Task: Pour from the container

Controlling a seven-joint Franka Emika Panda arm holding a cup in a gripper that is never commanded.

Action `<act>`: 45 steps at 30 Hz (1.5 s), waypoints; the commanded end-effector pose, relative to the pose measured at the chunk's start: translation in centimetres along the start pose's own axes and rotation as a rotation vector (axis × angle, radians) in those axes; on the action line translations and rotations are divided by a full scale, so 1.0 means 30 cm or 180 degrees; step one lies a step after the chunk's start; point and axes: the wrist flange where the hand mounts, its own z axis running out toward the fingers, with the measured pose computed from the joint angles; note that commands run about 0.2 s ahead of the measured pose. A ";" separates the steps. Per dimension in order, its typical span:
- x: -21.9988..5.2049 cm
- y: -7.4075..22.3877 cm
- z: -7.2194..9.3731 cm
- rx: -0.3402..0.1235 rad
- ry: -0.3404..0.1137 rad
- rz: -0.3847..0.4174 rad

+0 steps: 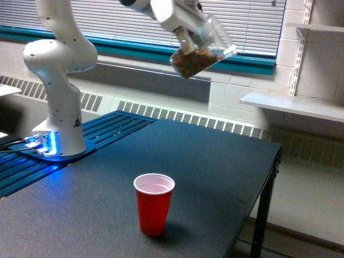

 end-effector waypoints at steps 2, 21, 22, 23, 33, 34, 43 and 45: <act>-0.050 0.112 0.046 -0.0095 -0.0065 -0.0012; -0.230 0.346 0.155 -0.0376 -0.0358 -0.0102; -0.233 0.354 0.158 -0.0390 -0.0353 -0.0117; -0.236 0.364 0.161 -0.0409 -0.0341 -0.0140; -0.280 0.438 0.208 -0.0617 -0.0368 -0.0292; -0.287 0.443 0.214 -0.0637 -0.0383 -0.0293; -0.335 0.479 0.263 -0.0789 -0.0488 -0.0322; -0.341 0.483 0.271 -0.0829 -0.0499 -0.0319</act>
